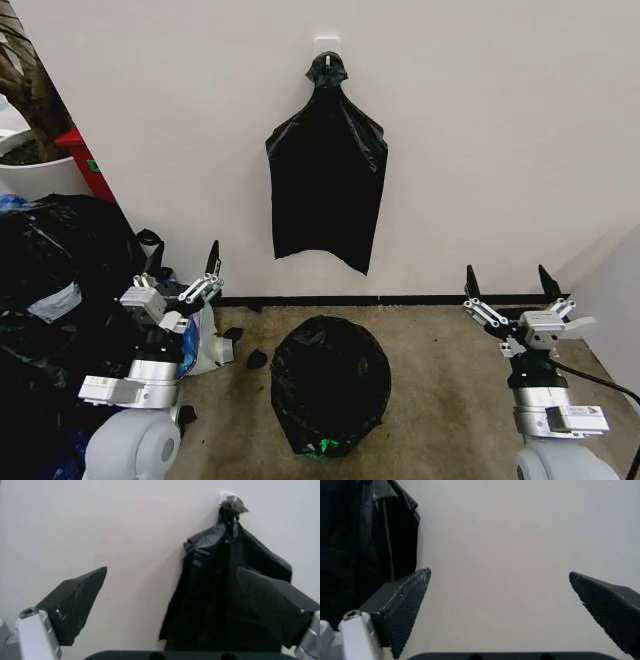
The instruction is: Place the garbage bag over the trash bin.
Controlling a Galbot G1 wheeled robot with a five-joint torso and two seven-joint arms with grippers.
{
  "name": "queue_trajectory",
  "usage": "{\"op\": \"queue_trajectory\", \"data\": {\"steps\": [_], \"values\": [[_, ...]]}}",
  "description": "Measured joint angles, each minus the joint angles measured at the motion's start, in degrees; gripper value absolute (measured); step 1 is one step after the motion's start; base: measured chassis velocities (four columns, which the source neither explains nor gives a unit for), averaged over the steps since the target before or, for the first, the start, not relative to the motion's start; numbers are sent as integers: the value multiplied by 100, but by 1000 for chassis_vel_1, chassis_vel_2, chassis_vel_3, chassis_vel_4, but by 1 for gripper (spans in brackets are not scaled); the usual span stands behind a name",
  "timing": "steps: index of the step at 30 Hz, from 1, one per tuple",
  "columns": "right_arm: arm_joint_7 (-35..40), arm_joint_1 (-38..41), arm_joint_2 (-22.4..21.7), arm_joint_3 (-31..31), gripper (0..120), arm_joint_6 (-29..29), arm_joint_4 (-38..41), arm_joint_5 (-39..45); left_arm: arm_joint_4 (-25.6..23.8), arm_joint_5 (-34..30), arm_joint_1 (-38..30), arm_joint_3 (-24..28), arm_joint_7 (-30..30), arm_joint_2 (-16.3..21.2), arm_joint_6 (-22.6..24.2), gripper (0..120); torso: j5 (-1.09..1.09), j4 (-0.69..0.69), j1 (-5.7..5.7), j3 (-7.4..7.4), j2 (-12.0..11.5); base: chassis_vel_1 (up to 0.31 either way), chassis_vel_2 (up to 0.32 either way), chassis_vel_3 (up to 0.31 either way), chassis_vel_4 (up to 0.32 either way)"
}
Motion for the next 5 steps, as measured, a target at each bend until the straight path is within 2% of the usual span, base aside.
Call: {"op": "queue_trajectory", "data": {"steps": [5], "values": [[154, 50, -10, -118, 100, -132, 14, 16, -3, 235, 205, 57, -2, -72, -93, 100, 0, 2, 0, 0, 0, 0, 0, 0, 0]]}}
